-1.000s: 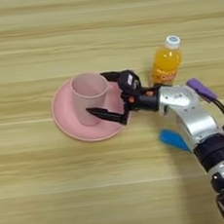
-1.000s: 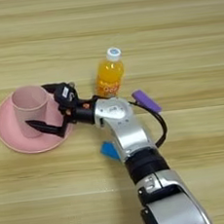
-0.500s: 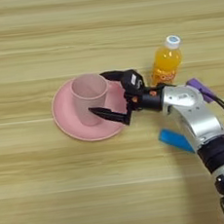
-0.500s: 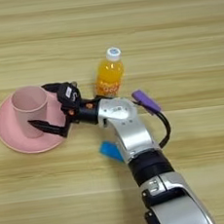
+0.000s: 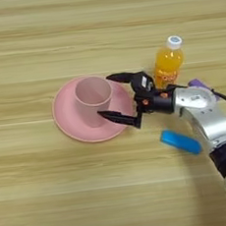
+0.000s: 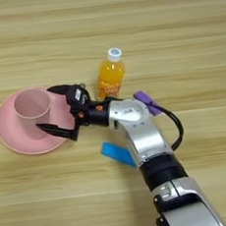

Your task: Move the objects on the table

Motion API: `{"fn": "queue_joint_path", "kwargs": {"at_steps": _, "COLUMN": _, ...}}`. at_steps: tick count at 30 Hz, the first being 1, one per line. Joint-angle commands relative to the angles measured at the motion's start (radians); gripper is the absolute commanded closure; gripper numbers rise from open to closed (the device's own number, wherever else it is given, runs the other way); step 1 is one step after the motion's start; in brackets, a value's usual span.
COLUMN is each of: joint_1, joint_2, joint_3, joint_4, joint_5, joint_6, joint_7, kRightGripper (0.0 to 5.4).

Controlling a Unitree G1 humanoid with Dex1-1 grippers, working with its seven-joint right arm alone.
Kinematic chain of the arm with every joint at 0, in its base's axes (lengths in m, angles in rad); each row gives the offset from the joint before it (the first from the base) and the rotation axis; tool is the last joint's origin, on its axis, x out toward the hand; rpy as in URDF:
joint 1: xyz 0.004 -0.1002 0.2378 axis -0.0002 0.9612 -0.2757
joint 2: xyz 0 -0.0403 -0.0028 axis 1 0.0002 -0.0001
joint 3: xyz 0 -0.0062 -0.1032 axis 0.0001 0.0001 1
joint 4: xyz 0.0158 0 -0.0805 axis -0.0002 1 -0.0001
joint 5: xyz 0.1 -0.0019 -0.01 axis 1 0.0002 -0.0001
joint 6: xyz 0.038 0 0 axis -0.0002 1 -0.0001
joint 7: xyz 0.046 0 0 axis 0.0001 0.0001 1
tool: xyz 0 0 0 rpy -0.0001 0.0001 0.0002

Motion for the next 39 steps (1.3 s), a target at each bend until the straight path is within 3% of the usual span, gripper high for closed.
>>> {"fn": "queue_joint_path", "kwargs": {"at_steps": 1, "joint_1": -0.053, "joint_2": -0.029, "joint_3": -0.028, "joint_4": -0.046, "joint_5": 0.020, "joint_6": -0.003, "joint_7": -0.023, "kRightGripper": 0.05}}
{"fn": "queue_joint_path", "kwargs": {"at_steps": 9, "joint_1": -0.044, "joint_2": -0.055, "joint_3": -0.044, "joint_4": -0.055, "joint_5": 0.028, "joint_6": -0.004, "joint_7": -0.014, "kRightGripper": 0.05}}
{"fn": "queue_joint_path", "kwargs": {"at_steps": 25, "joint_1": -0.017, "joint_2": -0.160, "joint_3": -0.132, "joint_4": -0.056, "joint_5": 0.069, "joint_6": -0.037, "joint_7": 0.021, "kRightGripper": 0.05}}
{"fn": "queue_joint_path", "kwargs": {"at_steps": 39, "joint_1": -0.051, "joint_2": -0.239, "joint_3": -0.322, "joint_4": -0.115, "joint_5": 0.220, "joint_6": -0.004, "joint_7": 0.013, "kRightGripper": 0.05}}
